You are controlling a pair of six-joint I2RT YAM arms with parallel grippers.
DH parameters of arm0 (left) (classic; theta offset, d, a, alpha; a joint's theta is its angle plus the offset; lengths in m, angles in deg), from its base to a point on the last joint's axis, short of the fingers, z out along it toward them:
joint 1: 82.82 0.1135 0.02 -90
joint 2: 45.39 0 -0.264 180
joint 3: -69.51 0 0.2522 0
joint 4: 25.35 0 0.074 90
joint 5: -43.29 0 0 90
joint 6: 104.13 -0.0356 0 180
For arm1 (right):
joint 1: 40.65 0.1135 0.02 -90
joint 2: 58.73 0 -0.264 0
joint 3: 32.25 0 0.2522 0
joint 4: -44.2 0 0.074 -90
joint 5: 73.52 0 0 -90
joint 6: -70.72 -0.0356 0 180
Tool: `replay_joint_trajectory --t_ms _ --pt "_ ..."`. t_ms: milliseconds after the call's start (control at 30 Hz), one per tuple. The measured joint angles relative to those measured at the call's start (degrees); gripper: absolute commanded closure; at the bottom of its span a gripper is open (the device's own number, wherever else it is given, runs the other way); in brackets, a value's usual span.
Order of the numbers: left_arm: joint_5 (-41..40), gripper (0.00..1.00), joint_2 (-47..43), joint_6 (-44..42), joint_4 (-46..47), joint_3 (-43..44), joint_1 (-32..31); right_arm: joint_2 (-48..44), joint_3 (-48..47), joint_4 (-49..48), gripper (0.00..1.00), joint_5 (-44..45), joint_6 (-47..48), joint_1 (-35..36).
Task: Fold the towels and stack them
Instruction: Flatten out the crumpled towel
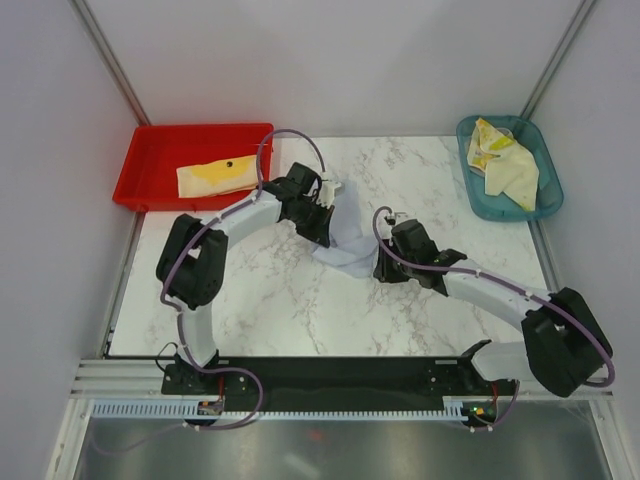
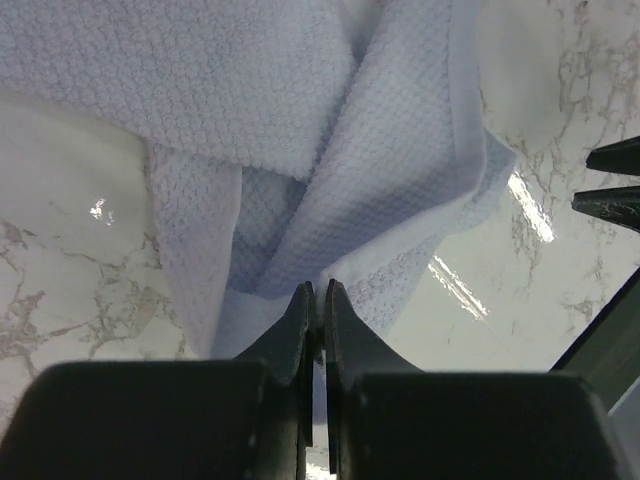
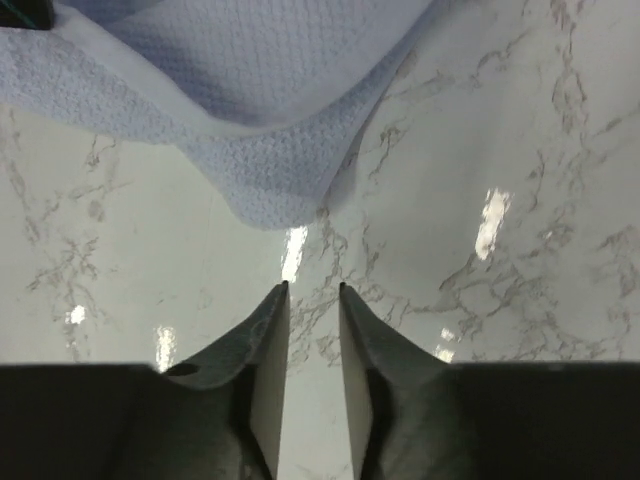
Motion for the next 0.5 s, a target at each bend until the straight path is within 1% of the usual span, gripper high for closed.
replay_joint_trajectory --t_ms 33,67,133,167,267,367,500 --pt "-0.2 0.98 0.8 0.1 0.4 0.0 0.0 1.5 -0.4 -0.9 0.53 -0.2 0.9 -0.2" --pt "-0.3 0.98 1.3 0.1 0.5 0.2 0.0 2.6 -0.8 -1.8 0.48 -0.2 1.3 -0.5" --pt "-1.4 0.98 2.3 0.1 0.6 0.8 0.1 5.1 -1.7 -3.8 0.42 -0.7 3.0 -1.7" --pt "-1.9 0.98 2.9 0.1 0.9 1.3 0.2 6.2 -2.5 -4.5 0.36 -0.7 3.5 -2.4" --pt "-2.9 0.98 3.6 0.1 2.0 1.9 0.9 10.0 -6.1 -6.8 0.30 -1.3 7.4 -4.9" --pt "-3.1 0.98 3.6 0.3 3.1 2.0 2.6 12.3 -9.2 -8.6 0.31 -1.7 11.3 -7.1" --pt "-3.1 0.98 3.6 0.3 4.3 2.3 5.4 12.9 -10.1 -13.2 0.32 -6.7 17.6 -10.8"
